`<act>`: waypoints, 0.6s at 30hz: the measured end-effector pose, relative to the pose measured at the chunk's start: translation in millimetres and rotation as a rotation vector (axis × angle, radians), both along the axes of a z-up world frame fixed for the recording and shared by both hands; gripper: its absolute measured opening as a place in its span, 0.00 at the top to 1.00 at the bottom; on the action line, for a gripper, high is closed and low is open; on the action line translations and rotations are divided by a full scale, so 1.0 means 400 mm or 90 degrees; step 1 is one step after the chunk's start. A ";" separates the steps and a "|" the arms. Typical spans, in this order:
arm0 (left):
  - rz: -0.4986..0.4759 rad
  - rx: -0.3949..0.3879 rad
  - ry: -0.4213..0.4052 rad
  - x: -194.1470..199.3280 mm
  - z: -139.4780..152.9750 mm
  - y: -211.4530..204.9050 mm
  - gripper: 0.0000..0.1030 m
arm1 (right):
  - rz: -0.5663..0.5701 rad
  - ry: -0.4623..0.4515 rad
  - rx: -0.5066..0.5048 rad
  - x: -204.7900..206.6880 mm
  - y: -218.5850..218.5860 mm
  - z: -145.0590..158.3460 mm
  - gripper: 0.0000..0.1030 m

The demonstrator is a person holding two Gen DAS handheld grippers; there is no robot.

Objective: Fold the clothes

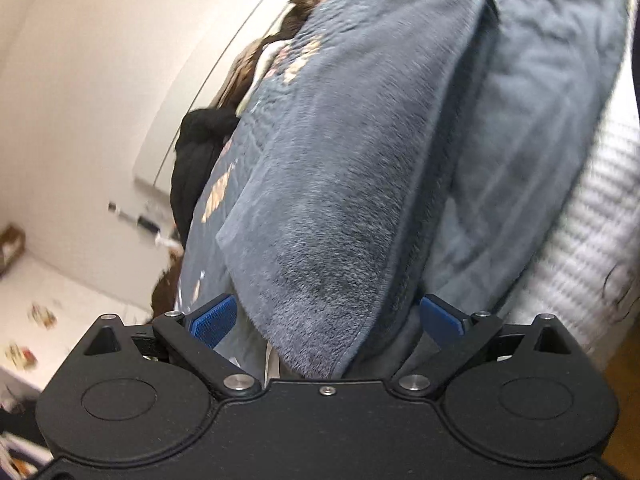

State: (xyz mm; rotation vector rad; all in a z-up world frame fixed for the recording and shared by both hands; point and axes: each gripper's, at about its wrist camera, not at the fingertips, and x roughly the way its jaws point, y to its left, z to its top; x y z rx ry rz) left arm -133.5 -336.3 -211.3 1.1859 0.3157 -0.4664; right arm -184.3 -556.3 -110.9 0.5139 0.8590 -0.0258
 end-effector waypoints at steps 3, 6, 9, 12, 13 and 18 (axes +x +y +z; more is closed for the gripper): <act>-0.005 0.010 0.006 0.012 -0.024 -0.008 0.05 | -0.001 0.002 0.005 0.002 -0.003 -0.005 0.15; -0.013 0.022 0.004 0.024 -0.047 -0.015 0.05 | 0.002 0.007 0.004 0.008 -0.001 -0.010 0.15; -0.018 0.026 -0.003 0.035 -0.058 -0.019 0.02 | 0.006 0.009 0.006 0.012 0.004 -0.013 0.15; -0.009 0.013 -0.011 0.053 -0.050 -0.020 0.03 | 0.008 0.010 0.005 0.015 0.006 -0.013 0.15; -0.004 0.009 -0.014 0.060 -0.046 -0.020 0.03 | 0.008 0.009 0.004 0.017 0.006 -0.013 0.15; -0.009 0.038 -0.018 0.082 -0.053 -0.026 0.03 | 0.006 0.013 0.004 0.024 0.007 -0.013 0.15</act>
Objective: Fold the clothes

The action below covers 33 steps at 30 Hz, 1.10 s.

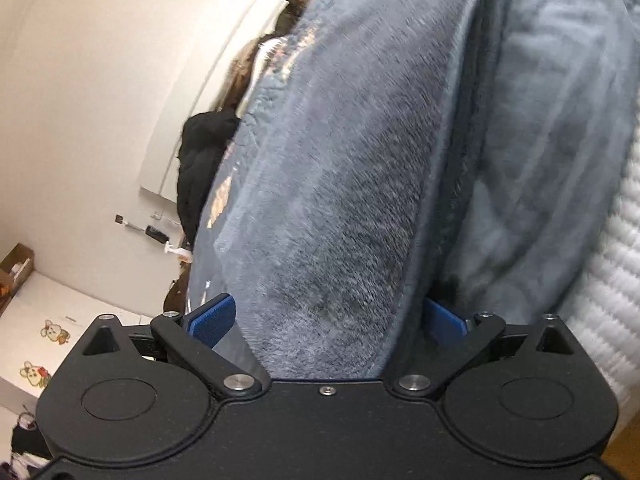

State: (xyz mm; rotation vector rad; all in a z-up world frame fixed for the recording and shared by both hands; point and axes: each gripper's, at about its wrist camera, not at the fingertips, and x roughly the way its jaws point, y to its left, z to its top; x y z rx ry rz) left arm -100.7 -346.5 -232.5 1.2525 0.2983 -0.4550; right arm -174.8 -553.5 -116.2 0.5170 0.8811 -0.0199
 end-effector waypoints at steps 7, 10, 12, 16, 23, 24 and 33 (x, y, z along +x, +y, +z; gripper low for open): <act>-0.032 0.018 -0.005 -0.027 -0.024 0.020 0.03 | 0.008 0.003 -0.004 0.004 0.005 0.000 0.15; -0.028 0.014 -0.008 -0.017 -0.027 0.026 0.03 | 0.009 0.003 -0.003 0.007 0.004 -0.001 0.15; -0.030 0.021 -0.023 -0.012 -0.037 0.024 0.02 | 0.009 0.003 -0.003 0.010 0.003 -0.001 0.15; -0.016 0.007 -0.050 0.009 -0.033 0.008 0.02 | 0.010 0.000 -0.002 0.009 0.006 0.002 0.15; -0.033 0.020 -0.099 0.002 -0.061 -0.009 0.03 | -0.001 0.000 0.005 0.011 -0.002 -0.002 0.15; -0.035 0.017 -0.110 0.000 -0.060 -0.009 0.03 | -0.001 0.000 0.006 0.012 -0.003 -0.003 0.15; -0.046 0.037 -0.139 0.011 -0.071 -0.037 0.07 | -0.004 0.005 0.014 0.009 0.000 -0.016 0.15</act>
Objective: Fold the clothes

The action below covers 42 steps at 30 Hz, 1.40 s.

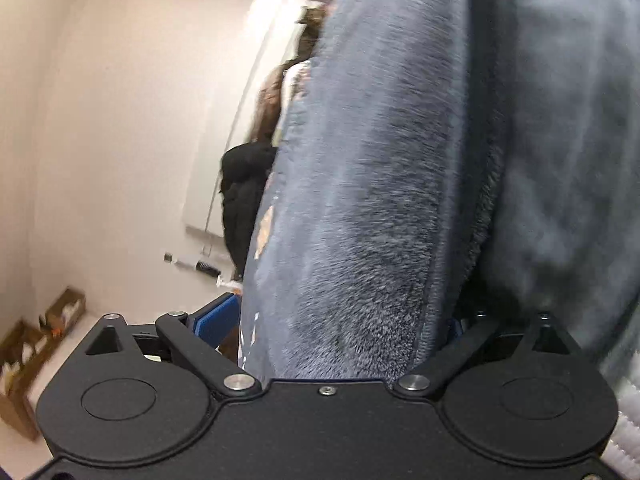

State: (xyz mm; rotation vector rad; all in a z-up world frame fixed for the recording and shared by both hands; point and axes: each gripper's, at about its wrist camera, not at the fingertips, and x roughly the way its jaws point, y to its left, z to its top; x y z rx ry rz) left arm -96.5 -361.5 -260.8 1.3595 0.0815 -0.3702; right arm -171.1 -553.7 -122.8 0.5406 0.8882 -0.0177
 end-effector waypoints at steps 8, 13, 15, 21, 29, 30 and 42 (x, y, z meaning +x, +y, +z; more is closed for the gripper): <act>-0.019 -0.004 0.045 -0.015 -0.008 0.023 0.67 | -0.014 -0.009 0.018 -0.001 -0.033 0.001 0.15; -0.022 -0.009 0.051 -0.012 -0.006 0.028 0.73 | -0.011 -0.024 0.091 0.020 -0.091 -0.010 0.15; -0.021 -0.002 0.053 -0.012 -0.011 0.027 0.73 | 0.010 -0.028 0.148 0.040 -0.119 -0.026 0.15; -0.016 0.003 0.060 -0.008 -0.016 0.030 0.73 | 0.025 -0.028 0.299 0.118 -0.222 -0.104 0.15; -0.016 0.004 0.065 0.022 -0.009 0.027 0.72 | 0.006 0.020 0.371 0.209 -0.297 -0.226 0.15; -0.017 0.004 0.065 0.022 -0.010 0.027 0.72 | 0.015 0.025 0.373 0.216 -0.293 -0.240 0.15; -0.021 -0.001 0.067 0.018 -0.013 0.035 0.71 | 0.138 0.016 0.362 0.277 -0.207 -0.284 0.15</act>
